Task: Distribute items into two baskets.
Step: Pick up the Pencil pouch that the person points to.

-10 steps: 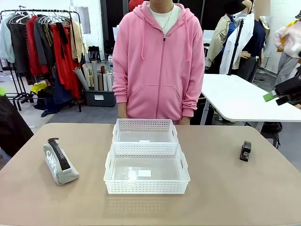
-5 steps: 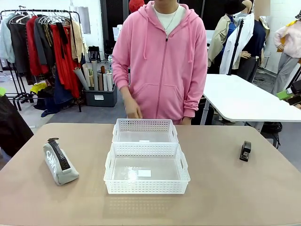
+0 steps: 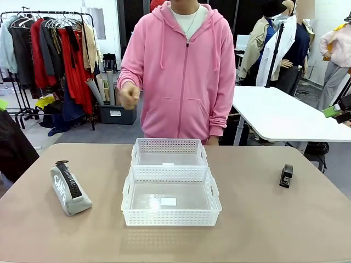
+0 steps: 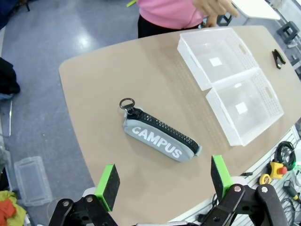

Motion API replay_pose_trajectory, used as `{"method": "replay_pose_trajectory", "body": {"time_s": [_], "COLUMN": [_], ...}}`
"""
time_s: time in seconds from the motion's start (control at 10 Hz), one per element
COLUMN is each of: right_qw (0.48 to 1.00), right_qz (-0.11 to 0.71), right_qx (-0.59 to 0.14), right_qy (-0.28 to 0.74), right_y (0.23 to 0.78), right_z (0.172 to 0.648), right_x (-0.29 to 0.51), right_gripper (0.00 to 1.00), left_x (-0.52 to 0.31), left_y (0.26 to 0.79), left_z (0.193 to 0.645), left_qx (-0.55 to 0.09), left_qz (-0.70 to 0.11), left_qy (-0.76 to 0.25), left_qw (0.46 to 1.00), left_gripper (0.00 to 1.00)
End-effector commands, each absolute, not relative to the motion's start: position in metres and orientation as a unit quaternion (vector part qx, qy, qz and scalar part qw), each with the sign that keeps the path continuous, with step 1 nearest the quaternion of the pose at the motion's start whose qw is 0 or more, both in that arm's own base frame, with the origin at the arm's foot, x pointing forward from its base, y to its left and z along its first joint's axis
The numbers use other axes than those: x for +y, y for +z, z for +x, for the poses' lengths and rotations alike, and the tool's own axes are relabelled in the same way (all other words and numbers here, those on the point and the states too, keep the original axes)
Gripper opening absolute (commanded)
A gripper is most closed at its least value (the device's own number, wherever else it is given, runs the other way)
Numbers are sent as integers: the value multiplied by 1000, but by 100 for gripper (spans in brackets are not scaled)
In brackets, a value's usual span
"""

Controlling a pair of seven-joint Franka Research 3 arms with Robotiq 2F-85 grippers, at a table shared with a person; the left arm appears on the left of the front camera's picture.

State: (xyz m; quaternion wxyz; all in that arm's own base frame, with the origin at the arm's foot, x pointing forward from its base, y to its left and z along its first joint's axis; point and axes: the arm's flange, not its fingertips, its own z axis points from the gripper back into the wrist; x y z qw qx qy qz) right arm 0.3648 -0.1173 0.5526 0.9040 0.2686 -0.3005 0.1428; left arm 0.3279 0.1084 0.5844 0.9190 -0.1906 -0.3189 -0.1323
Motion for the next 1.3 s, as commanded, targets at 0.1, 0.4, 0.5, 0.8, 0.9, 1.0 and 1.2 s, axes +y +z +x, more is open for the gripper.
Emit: {"method": "replay_pose_trajectory", "body": {"time_s": [0.1,0.4,0.5,0.8,0.9,1.0,1.2], "right_qw": [902,902,902,902,902,902,902], "right_qz": [275,275,275,275,275,275,275], "right_qx": [-301,-301,-301,-301,-301,-301,-301], "right_qy": [143,143,143,143,143,143,143], "right_y": [553,553,553,553,553,553,553], "right_z": [365,365,365,365,365,365,365], "right_x": [-116,-116,-116,-116,-116,-116,-116], "right_gripper": [100,100,100,100,100,100,100], "left_x": [109,109,109,109,109,109,109], "left_y": [584,584,584,584,584,584,584], "left_z": [328,328,328,328,328,328,328], "left_qx": [-317,-317,-317,-317,-317,-317,-317], "left_qz": [-187,-187,-187,-187,-187,-187,-187], "left_qy": [-136,-136,-136,-136,-136,-136,-136], "left_qw": [920,920,920,920,920,920,920], "left_gripper": [100,100,100,100,100,100,100]}}
